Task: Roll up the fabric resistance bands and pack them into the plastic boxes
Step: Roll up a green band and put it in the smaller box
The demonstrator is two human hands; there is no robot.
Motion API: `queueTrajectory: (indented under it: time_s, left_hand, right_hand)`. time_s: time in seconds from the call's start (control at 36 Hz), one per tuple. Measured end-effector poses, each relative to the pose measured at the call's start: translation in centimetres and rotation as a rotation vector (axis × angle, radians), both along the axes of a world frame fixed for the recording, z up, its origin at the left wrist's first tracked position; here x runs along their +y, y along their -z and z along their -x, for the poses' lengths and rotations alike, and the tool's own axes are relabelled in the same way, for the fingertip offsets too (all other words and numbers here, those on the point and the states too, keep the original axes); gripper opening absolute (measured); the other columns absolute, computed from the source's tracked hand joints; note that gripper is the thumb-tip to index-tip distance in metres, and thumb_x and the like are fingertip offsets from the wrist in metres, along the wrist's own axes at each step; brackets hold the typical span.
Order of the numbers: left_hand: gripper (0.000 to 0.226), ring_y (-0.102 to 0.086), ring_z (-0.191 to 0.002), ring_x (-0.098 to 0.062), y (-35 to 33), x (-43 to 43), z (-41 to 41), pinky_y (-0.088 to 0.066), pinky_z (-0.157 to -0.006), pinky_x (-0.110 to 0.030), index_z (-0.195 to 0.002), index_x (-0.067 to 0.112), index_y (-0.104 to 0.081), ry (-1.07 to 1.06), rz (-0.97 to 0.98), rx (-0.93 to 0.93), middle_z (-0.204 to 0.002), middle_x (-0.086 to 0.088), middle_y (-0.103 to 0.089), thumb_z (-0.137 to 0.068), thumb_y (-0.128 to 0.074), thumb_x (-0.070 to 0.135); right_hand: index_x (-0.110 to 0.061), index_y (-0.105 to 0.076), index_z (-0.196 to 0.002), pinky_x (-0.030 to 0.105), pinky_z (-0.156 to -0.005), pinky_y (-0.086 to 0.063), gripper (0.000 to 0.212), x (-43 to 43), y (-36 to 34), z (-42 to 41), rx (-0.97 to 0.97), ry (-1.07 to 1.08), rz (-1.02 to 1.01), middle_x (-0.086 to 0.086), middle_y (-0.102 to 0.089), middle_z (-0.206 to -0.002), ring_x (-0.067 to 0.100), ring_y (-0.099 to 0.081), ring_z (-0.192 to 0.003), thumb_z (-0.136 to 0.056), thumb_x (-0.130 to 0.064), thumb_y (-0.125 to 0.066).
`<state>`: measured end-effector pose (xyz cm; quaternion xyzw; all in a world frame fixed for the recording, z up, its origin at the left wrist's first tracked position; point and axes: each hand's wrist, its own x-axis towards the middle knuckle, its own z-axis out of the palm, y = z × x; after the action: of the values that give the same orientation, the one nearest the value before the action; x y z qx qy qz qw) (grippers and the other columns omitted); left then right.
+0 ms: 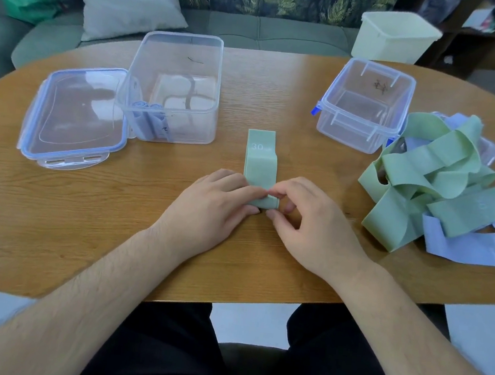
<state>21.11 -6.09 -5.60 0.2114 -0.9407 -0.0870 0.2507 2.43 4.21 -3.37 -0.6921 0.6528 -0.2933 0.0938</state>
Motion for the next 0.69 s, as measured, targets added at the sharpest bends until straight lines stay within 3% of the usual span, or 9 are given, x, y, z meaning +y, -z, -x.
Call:
queueTrajectory:
  time_s: [0.19, 0.36, 0.56, 0.69]
  left_hand:
    - [0.031, -0.059, -0.091, -0.023, -0.3, 0.1, 0.1, -0.05, -0.085, -0.038, -0.122, 0.013, -0.067, -0.046, -0.031, 0.038, -0.096, -0.003, -0.061, -0.098, -0.063, 0.032]
    - [0.028, -0.051, -0.089, -0.014, -0.3, -0.1, 0.3, -0.041, -0.083, -0.024, -0.105, 0.014, -0.069, -0.122, -0.136, 0.093, -0.089, 0.008, -0.053, -0.093, -0.066, 0.039]
    - [0.038, -0.053, -0.09, -0.017, -0.4, -0.5, 0.5, -0.044, -0.084, -0.025, -0.105, 0.011, -0.074, -0.182, -0.17, 0.089, -0.099, -0.002, -0.051, -0.094, -0.06, 0.045]
    - [0.028, -0.057, -0.096, -0.025, -0.7, -0.8, 1.3, -0.049, -0.088, -0.042, -0.112, 0.009, -0.067, -0.136, -0.076, 0.089, -0.108, -0.004, -0.056, -0.1, -0.058, 0.032]
  right_hand:
    - [-0.024, -0.068, -0.109, 0.009, -0.076, -0.037, 0.015, -0.6, 0.1, 0.3, -0.025, 0.021, 0.005, -0.019, -0.059, -0.1, -0.002, -0.051, -0.085, -0.095, -0.025, -0.067]
    - [-0.023, -0.072, -0.104, 0.017, -0.077, -0.043, 0.011, -1.6, 0.0, 0.7, -0.063, 0.046, -0.028, -0.021, -0.055, -0.088, 0.003, -0.053, -0.085, -0.094, -0.024, -0.068]
    - [-0.019, -0.073, -0.113, 0.018, -0.078, -0.043, 0.02, -2.5, 0.0, 0.9, -0.043, 0.035, -0.047, -0.013, -0.053, -0.098, 0.003, -0.051, -0.09, -0.099, -0.027, -0.062]
    - [-0.021, -0.069, -0.125, 0.028, -0.088, -0.047, 0.031, -2.9, 0.2, 1.5, 0.01, 0.009, -0.104, -0.013, -0.053, -0.104, 0.004, -0.048, -0.098, -0.097, -0.034, -0.064]
